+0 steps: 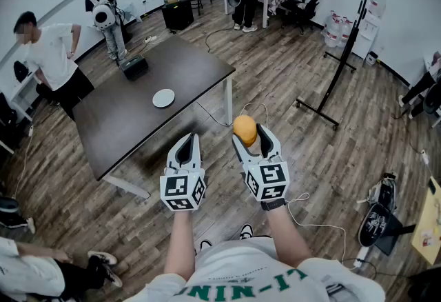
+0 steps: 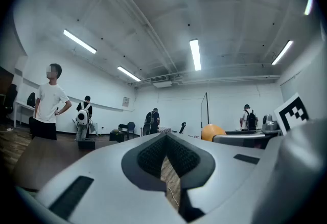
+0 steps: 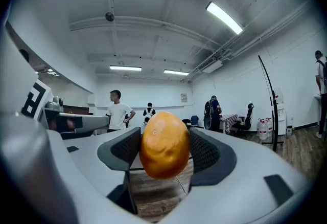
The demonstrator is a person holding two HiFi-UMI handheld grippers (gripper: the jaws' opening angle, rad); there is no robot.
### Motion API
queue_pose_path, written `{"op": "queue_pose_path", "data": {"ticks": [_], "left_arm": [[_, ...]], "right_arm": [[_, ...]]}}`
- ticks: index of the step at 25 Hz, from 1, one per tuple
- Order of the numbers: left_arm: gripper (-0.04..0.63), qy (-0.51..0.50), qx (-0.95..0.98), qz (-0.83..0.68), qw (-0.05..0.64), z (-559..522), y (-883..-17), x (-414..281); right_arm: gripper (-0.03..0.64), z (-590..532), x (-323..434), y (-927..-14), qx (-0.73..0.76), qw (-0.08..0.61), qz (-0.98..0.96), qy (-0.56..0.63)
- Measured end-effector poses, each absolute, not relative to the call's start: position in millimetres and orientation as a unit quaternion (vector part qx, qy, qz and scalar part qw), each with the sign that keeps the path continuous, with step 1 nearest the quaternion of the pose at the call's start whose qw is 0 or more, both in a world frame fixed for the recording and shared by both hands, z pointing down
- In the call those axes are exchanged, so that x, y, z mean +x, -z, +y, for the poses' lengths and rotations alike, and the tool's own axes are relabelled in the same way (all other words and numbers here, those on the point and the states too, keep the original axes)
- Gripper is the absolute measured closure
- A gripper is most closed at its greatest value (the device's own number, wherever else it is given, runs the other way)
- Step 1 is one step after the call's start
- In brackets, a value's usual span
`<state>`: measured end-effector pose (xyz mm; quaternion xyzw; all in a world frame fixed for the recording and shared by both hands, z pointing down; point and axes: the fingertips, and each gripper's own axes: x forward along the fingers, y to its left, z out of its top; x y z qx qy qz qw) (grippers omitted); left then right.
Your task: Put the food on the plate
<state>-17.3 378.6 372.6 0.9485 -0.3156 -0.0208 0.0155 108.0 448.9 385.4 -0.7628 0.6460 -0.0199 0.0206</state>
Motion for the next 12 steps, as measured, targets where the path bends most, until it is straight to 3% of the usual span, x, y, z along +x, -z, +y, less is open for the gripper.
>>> {"op": "queue_pose_path", "data": {"ticks": [12], "left_arm": [[0.584,-0.001,0.938,-0.345,0.041,358,-402,26]], "right_arm": [[0.307,432,153,-410,-0.739,0.033,0.671,0.053]]}}
